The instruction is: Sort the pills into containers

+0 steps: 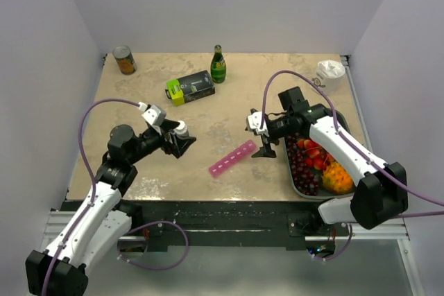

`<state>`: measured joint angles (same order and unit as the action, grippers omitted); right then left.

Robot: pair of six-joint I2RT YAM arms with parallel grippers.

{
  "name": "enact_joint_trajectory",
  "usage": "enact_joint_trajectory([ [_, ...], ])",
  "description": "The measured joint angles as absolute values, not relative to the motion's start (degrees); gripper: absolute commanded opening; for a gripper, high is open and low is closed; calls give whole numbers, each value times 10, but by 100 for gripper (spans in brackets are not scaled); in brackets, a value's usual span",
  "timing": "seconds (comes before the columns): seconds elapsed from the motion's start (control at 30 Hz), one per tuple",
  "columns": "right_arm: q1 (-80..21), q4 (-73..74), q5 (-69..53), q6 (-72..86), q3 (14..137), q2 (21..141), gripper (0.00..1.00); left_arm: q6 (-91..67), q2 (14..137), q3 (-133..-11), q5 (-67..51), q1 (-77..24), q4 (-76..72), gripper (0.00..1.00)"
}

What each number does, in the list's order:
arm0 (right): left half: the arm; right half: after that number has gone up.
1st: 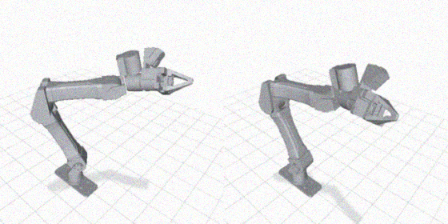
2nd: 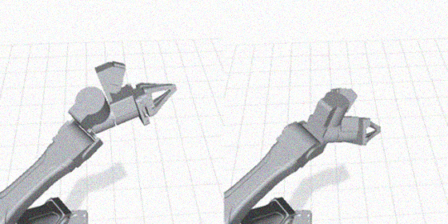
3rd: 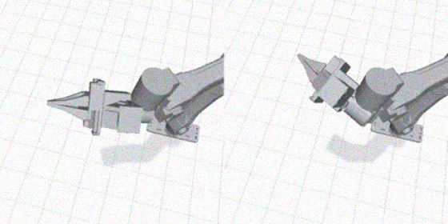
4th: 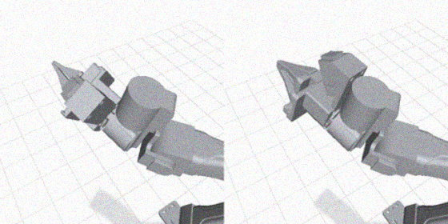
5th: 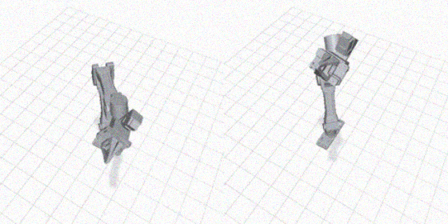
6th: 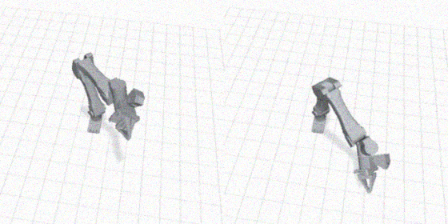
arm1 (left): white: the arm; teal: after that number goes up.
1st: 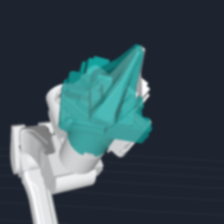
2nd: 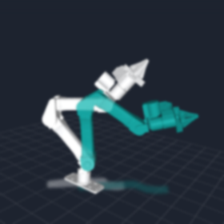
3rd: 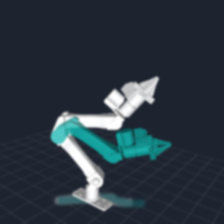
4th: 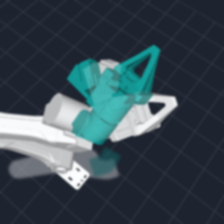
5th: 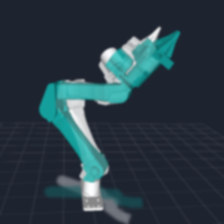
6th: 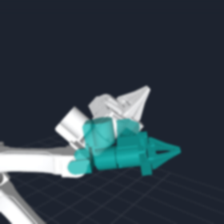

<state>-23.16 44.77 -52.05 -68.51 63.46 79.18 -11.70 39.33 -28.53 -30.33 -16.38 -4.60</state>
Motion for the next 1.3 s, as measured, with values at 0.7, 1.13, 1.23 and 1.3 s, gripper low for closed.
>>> enact_joint_trajectory([
  [0.7,-205,392,-522,-643,575,776,99,-46,484,-286,-277,-276,-14,92],
  [1.13,-202,423,-518,-658,628,853,99,32,529,-263,-284,-287,-56,93],
  [1.23,-202,422,-519,-665,620,844,99,40,517,-255,-285,-289,-65,93],
  [1.3,-202,420,-520,-670,616,844,99,43,509,-247,-285,-291,-73,93],
])
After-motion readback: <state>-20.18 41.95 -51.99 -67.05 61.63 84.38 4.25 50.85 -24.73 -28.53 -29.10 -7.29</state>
